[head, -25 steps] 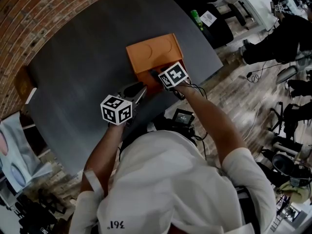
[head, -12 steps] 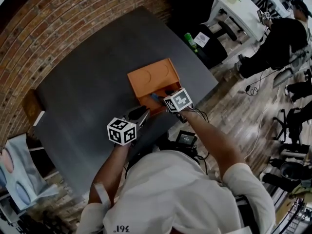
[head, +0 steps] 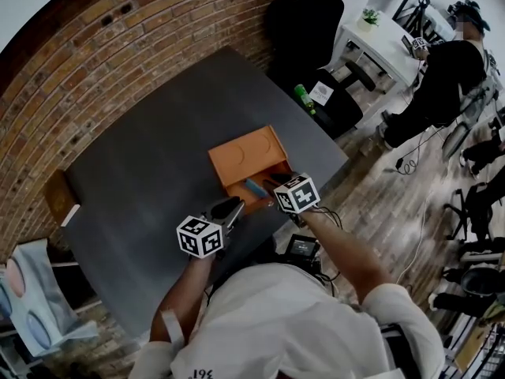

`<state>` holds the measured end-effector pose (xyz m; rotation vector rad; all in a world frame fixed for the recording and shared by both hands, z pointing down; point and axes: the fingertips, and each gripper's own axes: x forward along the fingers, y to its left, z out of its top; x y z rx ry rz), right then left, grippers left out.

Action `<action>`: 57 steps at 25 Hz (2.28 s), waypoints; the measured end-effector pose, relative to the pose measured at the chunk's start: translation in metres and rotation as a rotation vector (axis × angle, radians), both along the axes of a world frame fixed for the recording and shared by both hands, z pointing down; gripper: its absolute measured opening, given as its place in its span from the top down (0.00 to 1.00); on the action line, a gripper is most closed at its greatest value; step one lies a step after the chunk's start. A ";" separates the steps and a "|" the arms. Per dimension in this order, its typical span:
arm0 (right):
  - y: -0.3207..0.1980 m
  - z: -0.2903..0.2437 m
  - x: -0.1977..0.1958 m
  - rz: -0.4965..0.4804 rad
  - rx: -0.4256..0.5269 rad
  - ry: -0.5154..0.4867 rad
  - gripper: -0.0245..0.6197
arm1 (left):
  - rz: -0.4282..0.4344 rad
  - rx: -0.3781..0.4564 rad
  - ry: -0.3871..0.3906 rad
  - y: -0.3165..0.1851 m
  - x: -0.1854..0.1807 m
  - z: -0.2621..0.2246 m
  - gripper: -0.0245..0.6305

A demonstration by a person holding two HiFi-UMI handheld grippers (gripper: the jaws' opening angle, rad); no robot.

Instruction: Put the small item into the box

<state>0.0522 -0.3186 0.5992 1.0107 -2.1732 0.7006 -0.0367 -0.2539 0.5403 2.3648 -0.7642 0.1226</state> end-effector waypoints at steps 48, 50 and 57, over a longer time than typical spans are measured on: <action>0.086 -0.177 -0.019 0.204 0.325 -0.257 0.94 | 0.233 0.198 0.209 0.080 0.002 -0.166 0.93; 0.093 -0.182 -0.016 0.214 0.337 -0.250 0.94 | 0.250 0.192 0.208 0.086 0.002 -0.167 0.93; 0.109 -0.211 0.009 0.187 0.410 -0.200 0.94 | 0.226 0.224 0.212 0.096 0.007 -0.187 0.93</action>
